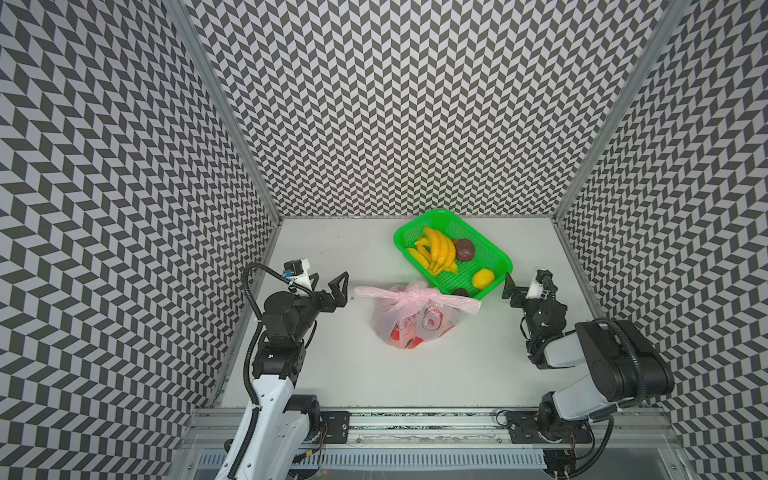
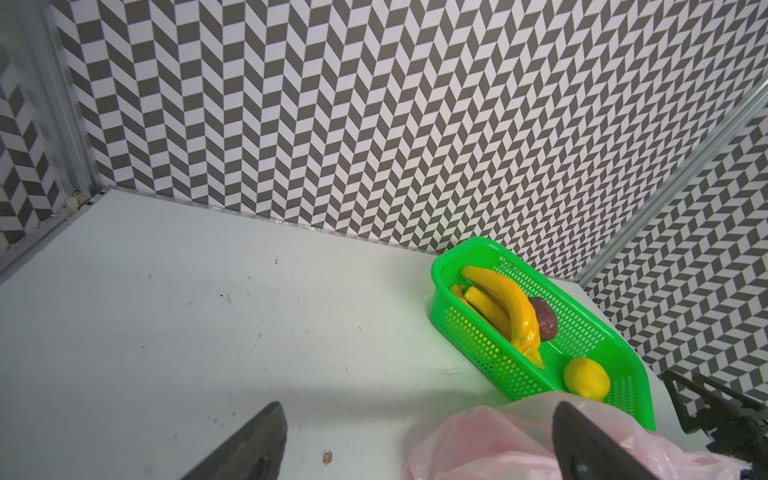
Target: Place the fake fruits into the plastic bag and tie a complex knot
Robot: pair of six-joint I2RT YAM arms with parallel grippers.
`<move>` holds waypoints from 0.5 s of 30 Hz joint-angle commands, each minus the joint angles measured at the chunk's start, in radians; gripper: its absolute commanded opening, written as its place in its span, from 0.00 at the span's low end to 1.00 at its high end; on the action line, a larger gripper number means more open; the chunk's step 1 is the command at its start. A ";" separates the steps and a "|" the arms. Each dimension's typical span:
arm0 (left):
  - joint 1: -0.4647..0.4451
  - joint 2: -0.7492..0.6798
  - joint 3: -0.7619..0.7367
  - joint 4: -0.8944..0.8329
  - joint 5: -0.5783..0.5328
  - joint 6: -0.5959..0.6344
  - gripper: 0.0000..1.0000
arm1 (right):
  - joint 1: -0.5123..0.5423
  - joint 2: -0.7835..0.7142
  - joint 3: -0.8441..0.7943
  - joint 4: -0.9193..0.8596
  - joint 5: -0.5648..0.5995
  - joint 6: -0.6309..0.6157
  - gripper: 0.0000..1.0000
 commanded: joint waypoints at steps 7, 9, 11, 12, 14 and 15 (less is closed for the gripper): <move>0.017 0.006 0.017 0.110 -0.231 -0.068 1.00 | -0.005 0.007 0.008 0.051 -0.014 -0.012 0.99; 0.017 0.008 -0.012 0.151 -0.291 -0.101 1.00 | -0.006 0.007 0.008 0.051 -0.015 -0.014 0.99; 0.017 0.010 -0.049 0.211 -0.337 -0.128 1.00 | -0.006 0.007 0.008 0.051 -0.014 -0.015 0.99; 0.017 0.015 -0.071 0.242 -0.365 -0.144 1.00 | -0.004 0.007 0.008 0.051 -0.015 -0.014 0.99; 0.017 0.034 -0.104 0.297 -0.412 -0.155 1.00 | -0.006 0.007 0.008 0.051 -0.016 -0.015 0.99; 0.017 0.049 -0.118 0.319 -0.435 -0.158 1.00 | -0.005 0.006 0.008 0.051 -0.017 -0.016 0.99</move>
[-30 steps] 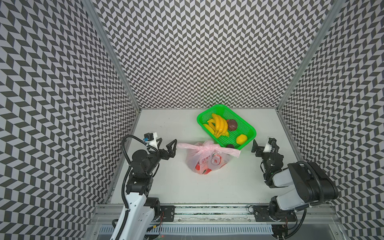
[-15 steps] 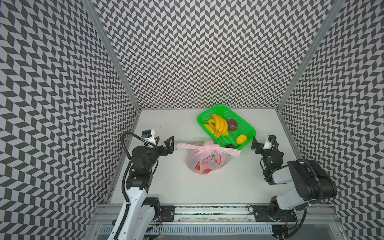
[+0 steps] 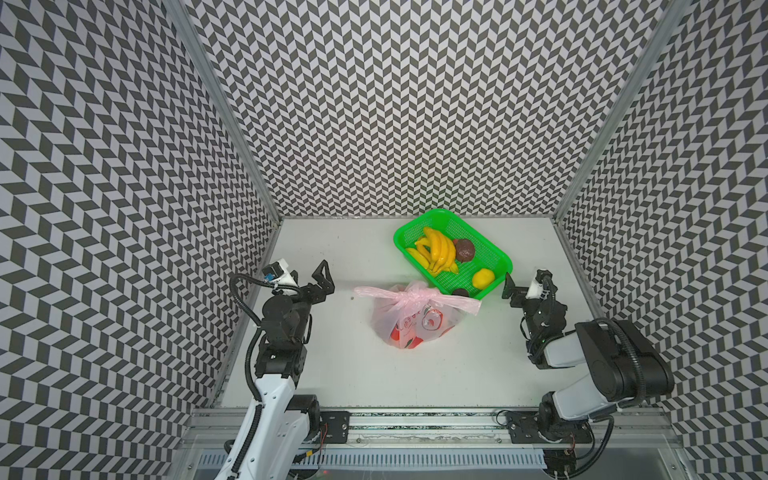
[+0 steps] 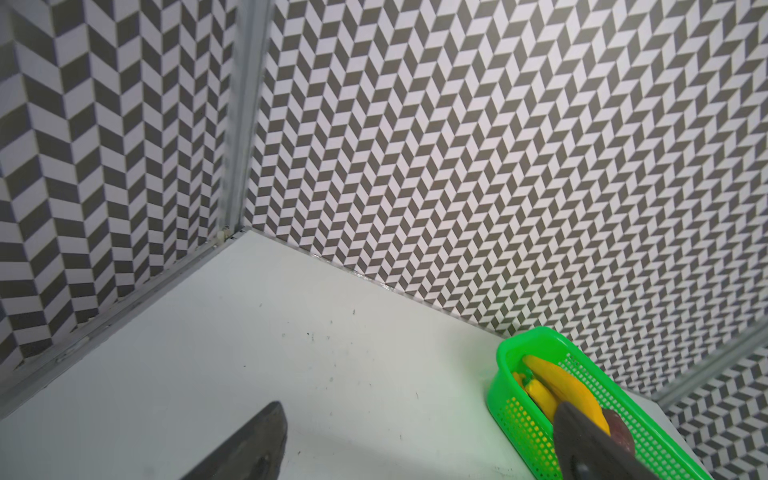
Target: Place the fake fruits into the plastic bag and tie a complex knot
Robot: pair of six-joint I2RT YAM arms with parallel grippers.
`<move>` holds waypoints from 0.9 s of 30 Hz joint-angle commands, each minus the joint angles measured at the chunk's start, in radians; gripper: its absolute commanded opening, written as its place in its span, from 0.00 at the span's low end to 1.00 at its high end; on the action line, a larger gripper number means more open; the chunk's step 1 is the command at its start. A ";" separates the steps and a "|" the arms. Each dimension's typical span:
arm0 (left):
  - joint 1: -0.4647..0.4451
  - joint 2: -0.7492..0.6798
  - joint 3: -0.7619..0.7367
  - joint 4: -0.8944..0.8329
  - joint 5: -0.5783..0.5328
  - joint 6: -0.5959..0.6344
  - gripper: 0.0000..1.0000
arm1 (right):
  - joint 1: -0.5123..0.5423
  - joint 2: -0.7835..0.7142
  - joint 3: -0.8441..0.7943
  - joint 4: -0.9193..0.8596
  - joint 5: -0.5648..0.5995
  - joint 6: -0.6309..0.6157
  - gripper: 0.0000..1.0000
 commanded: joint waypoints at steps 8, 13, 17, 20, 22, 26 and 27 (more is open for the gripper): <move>0.007 0.164 -0.089 0.232 -0.192 0.048 1.00 | -0.004 0.007 0.007 0.049 -0.014 -0.015 0.99; 0.006 0.265 -0.105 0.296 -0.215 0.148 1.00 | -0.004 0.007 0.007 0.046 -0.014 -0.016 0.99; 0.006 0.336 -0.149 0.434 -0.227 0.211 1.00 | -0.003 0.008 0.007 0.046 -0.014 -0.017 0.99; 0.006 0.393 -0.168 0.525 -0.202 0.255 1.00 | -0.003 0.008 0.007 0.046 -0.014 -0.017 0.99; 0.006 0.425 -0.182 0.582 -0.180 0.280 1.00 | -0.003 0.007 0.007 0.043 -0.016 -0.019 0.99; 0.006 0.479 -0.218 0.717 -0.150 0.330 1.00 | -0.004 0.007 0.007 0.039 -0.017 -0.022 0.99; 0.006 0.494 -0.225 0.749 -0.144 0.340 1.00 | -0.003 0.006 0.007 0.039 -0.017 -0.022 0.99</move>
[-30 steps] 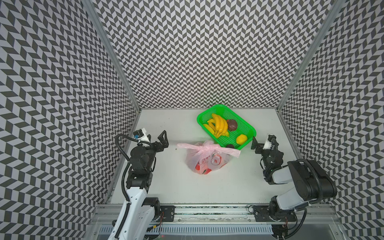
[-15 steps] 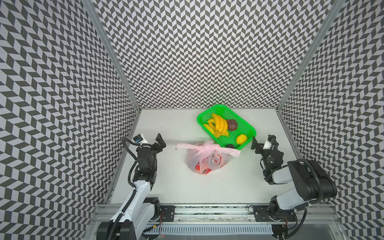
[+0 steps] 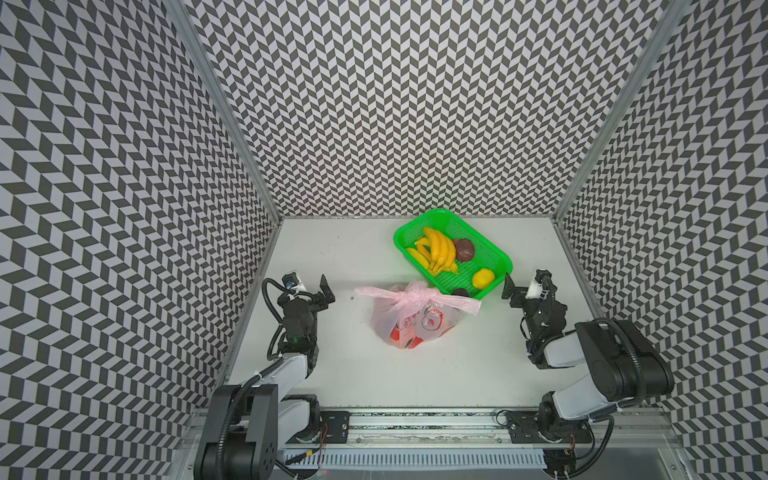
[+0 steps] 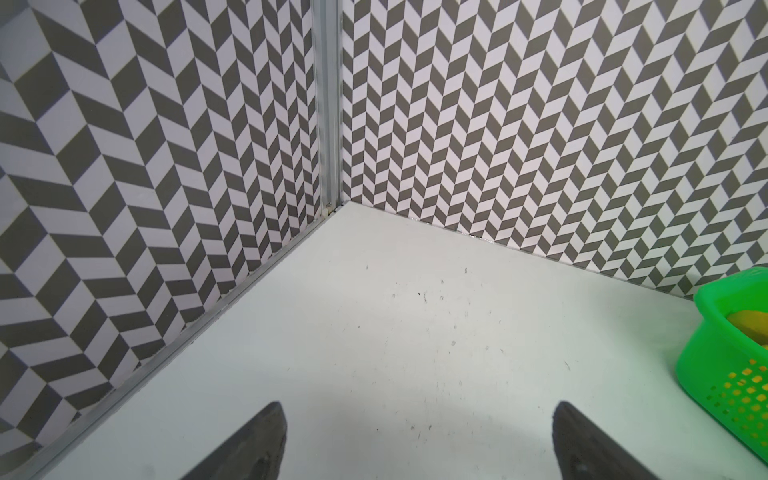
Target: Place the fake fruits into the plastic bag and tie a complex knot
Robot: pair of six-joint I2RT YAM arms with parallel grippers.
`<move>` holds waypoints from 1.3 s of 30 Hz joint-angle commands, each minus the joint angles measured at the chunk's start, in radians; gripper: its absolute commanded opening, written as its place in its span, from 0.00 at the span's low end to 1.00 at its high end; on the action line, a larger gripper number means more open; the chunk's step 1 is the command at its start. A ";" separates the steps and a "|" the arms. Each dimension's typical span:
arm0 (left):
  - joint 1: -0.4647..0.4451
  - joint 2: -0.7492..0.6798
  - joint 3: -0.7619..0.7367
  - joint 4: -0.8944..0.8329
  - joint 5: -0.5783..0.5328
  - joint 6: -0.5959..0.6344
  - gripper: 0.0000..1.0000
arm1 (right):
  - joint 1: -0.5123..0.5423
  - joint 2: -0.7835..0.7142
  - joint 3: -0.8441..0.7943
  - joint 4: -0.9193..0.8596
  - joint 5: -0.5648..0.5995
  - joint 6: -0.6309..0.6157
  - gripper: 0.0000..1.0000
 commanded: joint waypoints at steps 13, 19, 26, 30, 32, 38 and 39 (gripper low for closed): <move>0.007 0.267 -0.070 0.528 0.184 0.166 1.00 | -0.002 0.006 0.007 0.041 -0.005 -0.012 0.99; 0.015 0.406 -0.080 0.704 0.268 0.189 1.00 | -0.001 0.007 0.007 0.041 -0.005 -0.012 0.99; 0.016 0.388 0.057 0.399 0.277 0.193 1.00 | -0.002 0.008 0.007 0.040 -0.005 -0.012 0.99; 0.015 0.397 0.046 0.436 0.275 0.195 1.00 | -0.002 0.008 0.007 0.041 -0.005 -0.012 0.99; 0.015 0.386 0.053 0.402 0.275 0.193 1.00 | -0.001 0.008 0.007 0.041 -0.005 -0.013 0.99; 0.015 0.390 0.046 0.427 0.275 0.196 1.00 | -0.002 0.006 0.007 0.042 -0.005 -0.012 0.99; 0.013 0.391 0.045 0.428 0.274 0.197 1.00 | -0.001 0.006 0.007 0.044 -0.005 -0.012 0.99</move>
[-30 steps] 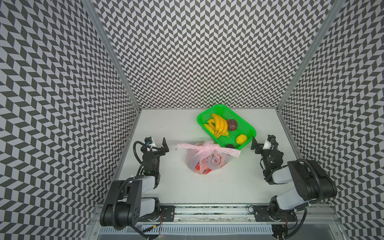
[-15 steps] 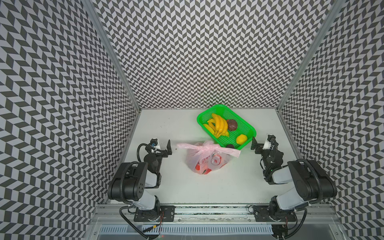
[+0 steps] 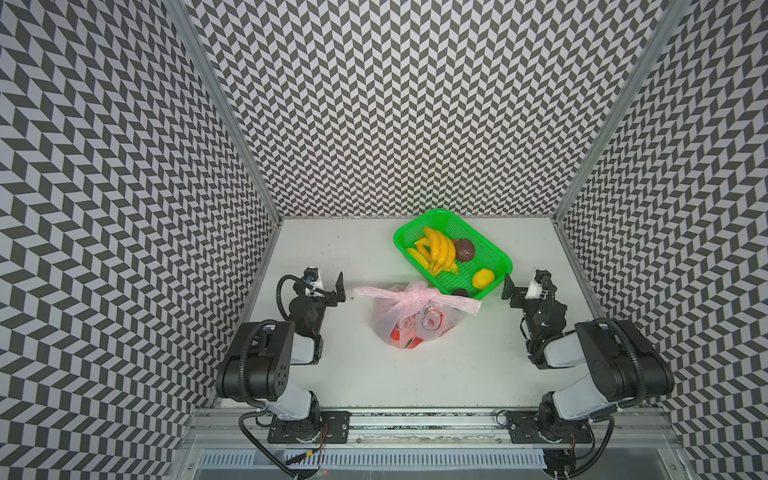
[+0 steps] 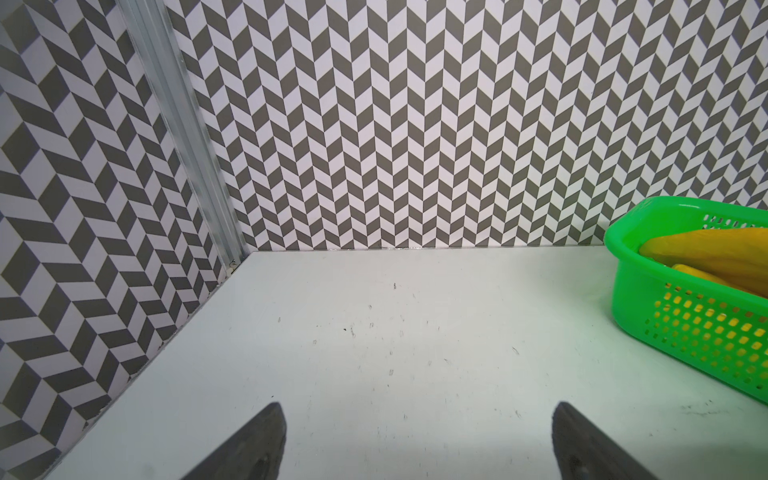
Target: Place the fake fruits into the plastic bag and tie a complex knot
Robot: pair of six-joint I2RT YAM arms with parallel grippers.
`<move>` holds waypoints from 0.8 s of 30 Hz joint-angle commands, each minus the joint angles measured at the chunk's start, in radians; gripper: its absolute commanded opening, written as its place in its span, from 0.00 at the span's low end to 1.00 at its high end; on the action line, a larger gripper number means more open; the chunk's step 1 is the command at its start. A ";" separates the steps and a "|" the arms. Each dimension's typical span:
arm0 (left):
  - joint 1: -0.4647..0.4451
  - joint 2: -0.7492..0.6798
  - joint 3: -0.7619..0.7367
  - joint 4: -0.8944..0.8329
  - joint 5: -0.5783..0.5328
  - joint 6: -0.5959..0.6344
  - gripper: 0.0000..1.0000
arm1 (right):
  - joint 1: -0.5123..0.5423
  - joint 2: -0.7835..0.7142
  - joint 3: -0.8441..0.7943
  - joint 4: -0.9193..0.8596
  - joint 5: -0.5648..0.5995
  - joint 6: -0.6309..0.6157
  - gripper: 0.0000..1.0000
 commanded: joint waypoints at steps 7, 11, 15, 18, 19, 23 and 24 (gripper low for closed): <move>0.000 -0.001 0.005 0.002 -0.002 0.012 1.00 | -0.001 0.006 0.007 0.048 -0.003 -0.007 0.99; -0.001 -0.001 0.005 0.002 -0.003 0.012 1.00 | -0.001 0.006 0.007 0.048 -0.003 -0.007 0.99; -0.001 -0.001 0.005 0.001 -0.003 0.012 1.00 | -0.002 0.006 0.007 0.048 -0.002 -0.007 0.99; -0.001 0.000 0.005 0.001 -0.003 0.012 1.00 | -0.002 0.006 0.007 0.048 -0.002 -0.007 0.99; -0.001 0.001 0.006 -0.001 -0.003 0.012 1.00 | -0.001 0.006 0.007 0.048 -0.003 -0.007 0.99; -0.001 0.002 0.007 -0.003 -0.005 0.012 1.00 | -0.002 0.006 0.007 0.048 -0.003 -0.007 0.99; -0.001 0.000 0.005 0.000 -0.004 0.012 1.00 | -0.002 0.006 0.007 0.048 -0.003 -0.006 0.99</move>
